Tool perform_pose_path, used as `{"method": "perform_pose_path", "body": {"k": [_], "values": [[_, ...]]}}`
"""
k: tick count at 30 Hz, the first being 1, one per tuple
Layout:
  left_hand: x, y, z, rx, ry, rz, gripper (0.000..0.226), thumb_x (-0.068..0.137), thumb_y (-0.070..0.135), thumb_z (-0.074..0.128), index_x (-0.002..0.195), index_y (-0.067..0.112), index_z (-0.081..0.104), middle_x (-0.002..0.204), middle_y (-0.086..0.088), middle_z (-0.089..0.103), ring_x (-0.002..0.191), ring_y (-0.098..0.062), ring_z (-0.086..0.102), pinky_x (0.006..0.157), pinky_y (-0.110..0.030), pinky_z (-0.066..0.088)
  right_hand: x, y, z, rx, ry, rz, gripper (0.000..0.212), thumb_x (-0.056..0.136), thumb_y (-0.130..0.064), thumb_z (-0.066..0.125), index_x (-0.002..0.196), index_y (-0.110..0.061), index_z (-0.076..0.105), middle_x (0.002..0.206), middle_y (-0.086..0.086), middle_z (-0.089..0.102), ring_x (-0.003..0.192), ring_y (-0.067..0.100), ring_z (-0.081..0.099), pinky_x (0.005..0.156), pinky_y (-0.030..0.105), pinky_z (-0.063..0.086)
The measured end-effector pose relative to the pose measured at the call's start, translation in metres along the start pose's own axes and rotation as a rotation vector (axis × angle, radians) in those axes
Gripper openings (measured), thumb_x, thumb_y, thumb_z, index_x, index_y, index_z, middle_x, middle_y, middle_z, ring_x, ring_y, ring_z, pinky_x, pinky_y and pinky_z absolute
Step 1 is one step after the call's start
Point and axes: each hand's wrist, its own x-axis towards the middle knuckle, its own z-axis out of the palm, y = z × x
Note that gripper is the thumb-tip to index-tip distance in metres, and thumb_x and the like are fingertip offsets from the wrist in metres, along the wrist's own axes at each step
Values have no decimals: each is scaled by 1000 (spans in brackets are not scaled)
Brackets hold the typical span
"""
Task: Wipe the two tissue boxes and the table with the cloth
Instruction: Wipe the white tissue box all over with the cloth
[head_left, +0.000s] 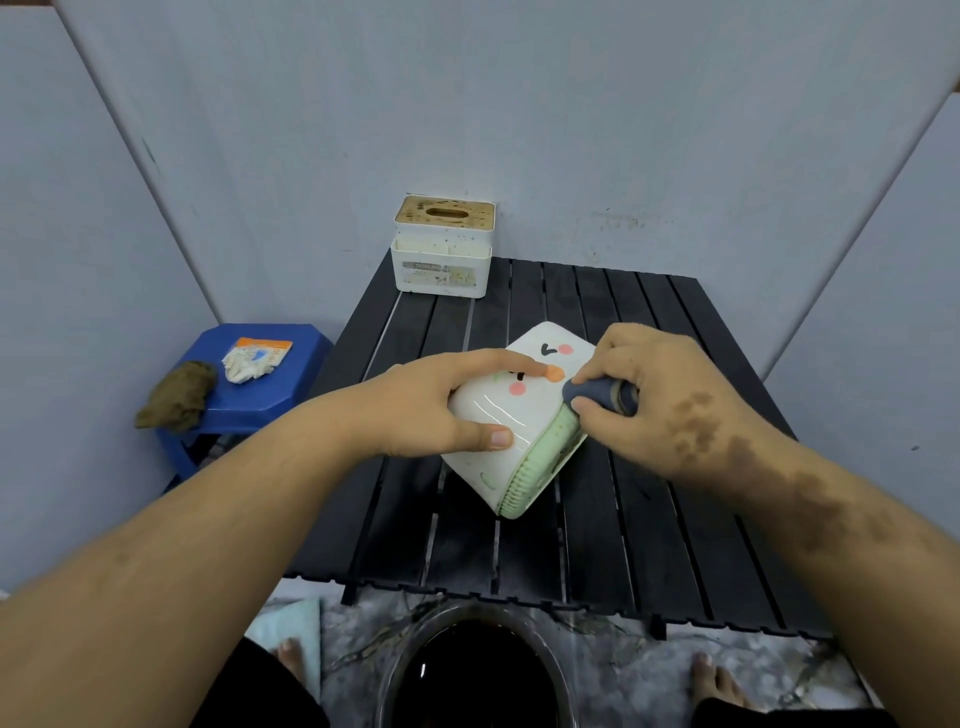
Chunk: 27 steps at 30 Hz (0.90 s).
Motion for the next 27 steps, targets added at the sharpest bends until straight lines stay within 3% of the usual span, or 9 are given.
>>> {"method": "perform_pose_path", "body": {"k": [3,9,17,27], "values": [[1,0,1,8,-3,0,64,78,44,74,131,68,49,136,22,55,121,-13,59,103,-43,53,0,0,-3,4,-23,42,4,79,-22,70,81,-21,73,84,-9,57,78,6,58,67,21,46],[-3,-2,-2,-18,0,2,65,89,24,79,130,67,51,138,22,54,122,-11,58,104,-41,53,-9,-5,2,21,-35,12,8,84,-19,68,80,-16,74,85,-3,54,75,10,57,67,28,49],[0,6,3,7,-38,16,64,84,32,75,133,65,50,138,16,55,120,-16,59,103,-44,54,-5,-7,-4,-60,-157,29,16,89,-18,58,81,-15,71,88,0,48,76,16,54,71,36,50],[-1,7,-2,50,-17,-7,63,91,32,76,130,72,46,136,24,53,121,-12,57,104,-42,52,-2,9,10,-93,107,80,8,84,-20,68,91,-16,69,91,-1,60,86,14,56,76,25,44]]}}
